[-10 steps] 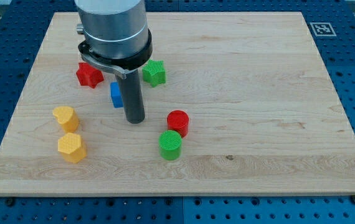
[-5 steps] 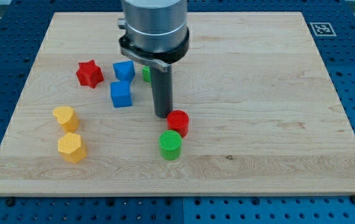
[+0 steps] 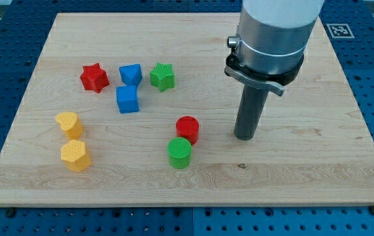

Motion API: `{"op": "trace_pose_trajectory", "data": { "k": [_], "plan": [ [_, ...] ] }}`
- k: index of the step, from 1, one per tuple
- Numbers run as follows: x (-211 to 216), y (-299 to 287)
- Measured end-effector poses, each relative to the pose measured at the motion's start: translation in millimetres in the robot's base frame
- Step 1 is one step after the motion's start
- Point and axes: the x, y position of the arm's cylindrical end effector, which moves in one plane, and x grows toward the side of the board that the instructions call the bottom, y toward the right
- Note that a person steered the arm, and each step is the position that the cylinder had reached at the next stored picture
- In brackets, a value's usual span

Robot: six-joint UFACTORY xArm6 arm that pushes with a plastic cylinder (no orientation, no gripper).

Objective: Move the red circle to the top left of the green circle

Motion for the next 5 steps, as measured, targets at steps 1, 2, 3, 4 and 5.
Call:
{"op": "trace_pose_trajectory", "data": {
  "k": [1, 2, 3, 4, 5],
  "plan": [
    [0.8, -35.8],
    [1.0, -47.6],
    [1.0, -47.6],
    [6.5, -47.6],
    [8.5, -47.6]
  ]
}}
